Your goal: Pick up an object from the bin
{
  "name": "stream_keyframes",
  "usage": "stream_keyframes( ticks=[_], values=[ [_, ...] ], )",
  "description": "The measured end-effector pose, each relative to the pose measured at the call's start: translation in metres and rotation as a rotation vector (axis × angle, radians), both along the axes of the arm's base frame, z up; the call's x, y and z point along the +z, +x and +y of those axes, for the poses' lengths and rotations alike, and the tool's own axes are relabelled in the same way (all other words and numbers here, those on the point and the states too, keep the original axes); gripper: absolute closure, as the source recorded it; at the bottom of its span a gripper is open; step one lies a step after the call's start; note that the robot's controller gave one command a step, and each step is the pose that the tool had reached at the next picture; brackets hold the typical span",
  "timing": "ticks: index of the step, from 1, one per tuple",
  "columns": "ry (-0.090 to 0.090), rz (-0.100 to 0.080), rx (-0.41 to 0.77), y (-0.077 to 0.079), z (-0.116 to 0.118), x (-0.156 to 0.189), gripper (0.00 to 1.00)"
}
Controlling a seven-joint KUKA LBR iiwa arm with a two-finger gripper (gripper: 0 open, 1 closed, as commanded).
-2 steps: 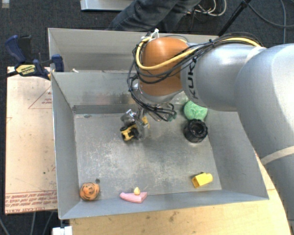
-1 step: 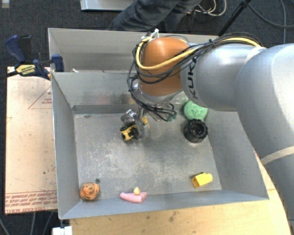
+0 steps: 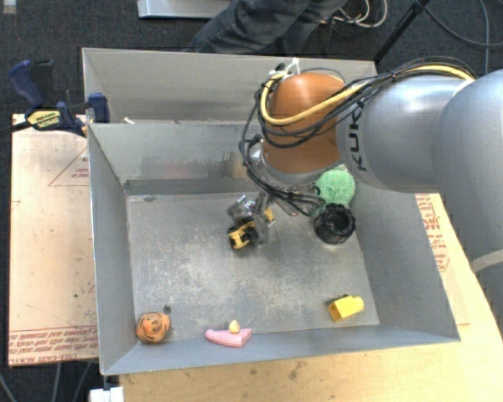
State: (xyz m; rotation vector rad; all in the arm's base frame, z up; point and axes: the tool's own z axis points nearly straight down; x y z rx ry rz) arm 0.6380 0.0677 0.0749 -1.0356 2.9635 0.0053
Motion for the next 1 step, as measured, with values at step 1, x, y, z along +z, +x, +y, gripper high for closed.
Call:
stream_keyframes(
  ticks=[1],
  values=[
    [-0.001, -0.012, 0.034, 0.0073, 0.0054, 0.1854, 1.0]
  ],
)
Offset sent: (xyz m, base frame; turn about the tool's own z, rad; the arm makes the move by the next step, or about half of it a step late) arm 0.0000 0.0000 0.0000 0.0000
